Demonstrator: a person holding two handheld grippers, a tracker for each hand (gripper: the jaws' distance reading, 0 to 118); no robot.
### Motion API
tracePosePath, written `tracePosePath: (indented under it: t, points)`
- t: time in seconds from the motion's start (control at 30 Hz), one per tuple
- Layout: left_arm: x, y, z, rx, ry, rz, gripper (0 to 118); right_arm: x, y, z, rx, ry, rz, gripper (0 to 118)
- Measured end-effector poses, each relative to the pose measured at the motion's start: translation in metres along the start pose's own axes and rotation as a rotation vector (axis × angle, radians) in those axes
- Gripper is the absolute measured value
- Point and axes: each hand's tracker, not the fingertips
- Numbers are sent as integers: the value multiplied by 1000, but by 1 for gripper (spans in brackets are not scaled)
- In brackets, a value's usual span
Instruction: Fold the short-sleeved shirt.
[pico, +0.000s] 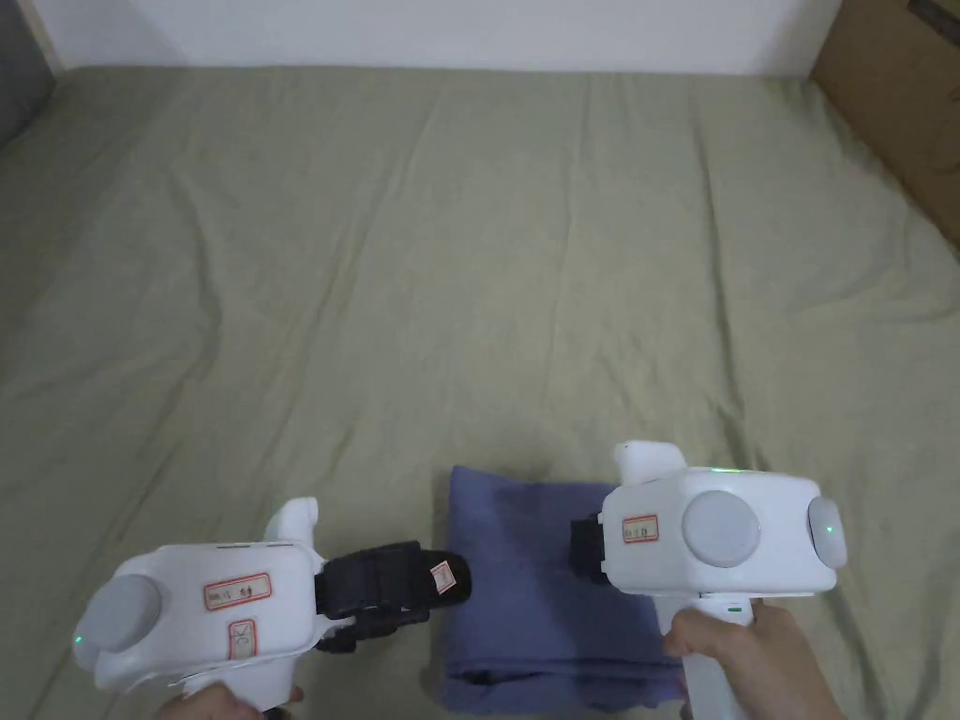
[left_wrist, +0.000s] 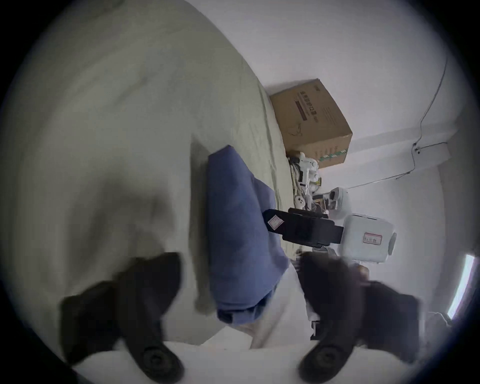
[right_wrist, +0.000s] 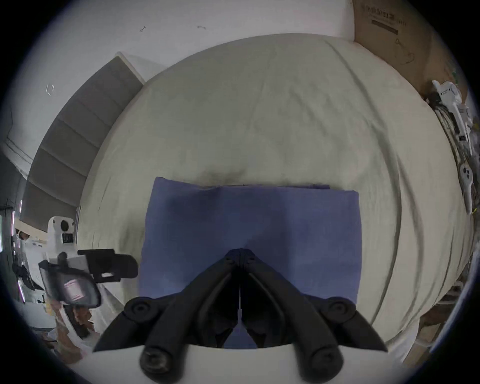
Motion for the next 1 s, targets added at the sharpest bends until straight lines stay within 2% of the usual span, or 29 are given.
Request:
tracePosePath:
  t: [0.13,0.27,0.37,0.43,0.5,0.53,0.57,0.6,0.63,0.7,0.87,1.0]
  points:
    - [-5,9,-21,2,30,-5,106,5,-2,0,4,19,-22,2]
    - [-8,21,-42,19,-56,58,114,11,-4,0,5,45,-44,2]
    - [-8,29,-63,26,-87,75,114,12,-4,-1,7,52,-49,2]
    - [-6,30,-77,-31,-150,52,113,12,-4,-1,9,55,-55,2]
    - [-2,29,-88,-123,-172,16,102,15,-3,0,9,62,-69,2]
    - [-1,29,-90,-128,-128,-3,83,15,-3,1,10,65,-73,2]
    - [-1,31,-88,-133,-77,-28,31,16,-3,2,11,67,-80,2]
    - [-6,32,-87,-134,-10,-27,29,16,-3,5,17,64,-84,2]
    - [-12,32,-87,-165,-13,26,29,15,-3,8,32,51,-75,2]
    - [-24,33,-81,-134,-148,133,29,12,-2,17,67,-10,-38,2]
    - [-17,34,-73,-155,-84,67,28,3,1,48,222,-5,-28,2]
    - [-15,40,-40,-153,-2,9,29,-27,1,75,401,-98,93,2]
